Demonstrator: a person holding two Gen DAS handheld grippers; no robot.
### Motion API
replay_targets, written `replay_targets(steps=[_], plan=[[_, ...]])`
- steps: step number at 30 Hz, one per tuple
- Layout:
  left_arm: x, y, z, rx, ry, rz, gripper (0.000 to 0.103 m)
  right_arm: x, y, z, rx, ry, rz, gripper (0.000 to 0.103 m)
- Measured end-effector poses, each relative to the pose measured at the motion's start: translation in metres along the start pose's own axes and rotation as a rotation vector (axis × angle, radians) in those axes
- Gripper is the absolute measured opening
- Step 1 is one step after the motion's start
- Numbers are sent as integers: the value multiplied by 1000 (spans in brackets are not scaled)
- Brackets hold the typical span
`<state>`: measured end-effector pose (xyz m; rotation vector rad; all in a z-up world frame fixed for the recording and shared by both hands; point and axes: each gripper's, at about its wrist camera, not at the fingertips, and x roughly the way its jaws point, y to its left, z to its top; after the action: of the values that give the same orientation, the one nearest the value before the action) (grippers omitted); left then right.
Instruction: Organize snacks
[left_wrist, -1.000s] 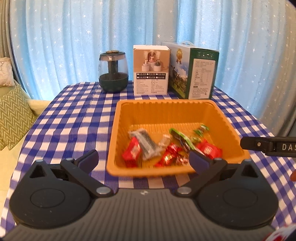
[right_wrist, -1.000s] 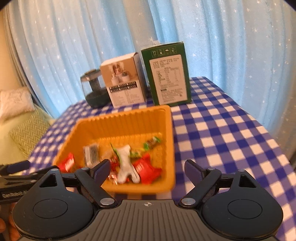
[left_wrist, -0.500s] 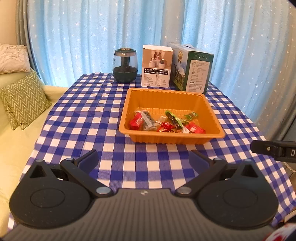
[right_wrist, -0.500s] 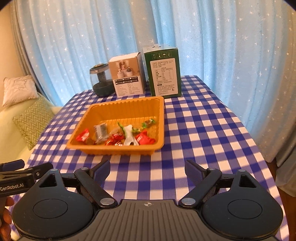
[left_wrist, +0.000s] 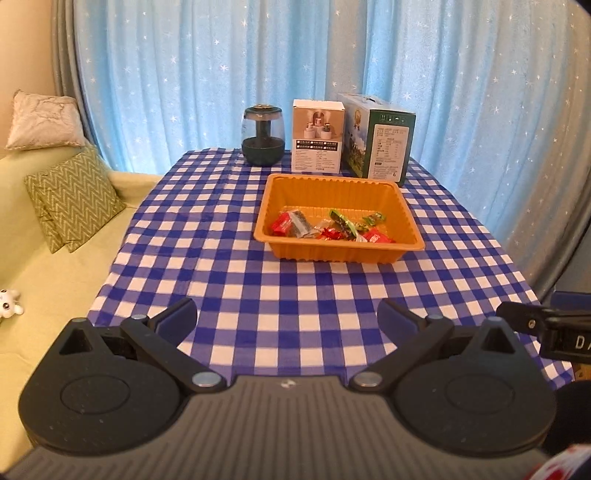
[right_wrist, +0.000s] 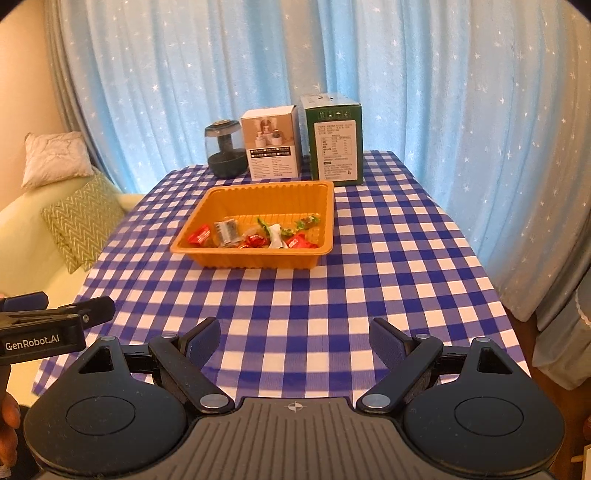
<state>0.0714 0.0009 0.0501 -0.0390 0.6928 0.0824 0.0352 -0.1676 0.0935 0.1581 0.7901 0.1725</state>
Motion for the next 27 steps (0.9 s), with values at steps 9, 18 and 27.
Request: replay_targets(steps=[9,18,27], plan=[[-33,3,-18,-21,2,29,103,-32,15,-17,-32,-10,1,87],[-48,2,-23,-24,-7,25,103,-51,19,-21,-40,-35,1,87],[-51,-1,-20,-20,-12,24,103,-54,15,-20,-37,-45,0,87]])
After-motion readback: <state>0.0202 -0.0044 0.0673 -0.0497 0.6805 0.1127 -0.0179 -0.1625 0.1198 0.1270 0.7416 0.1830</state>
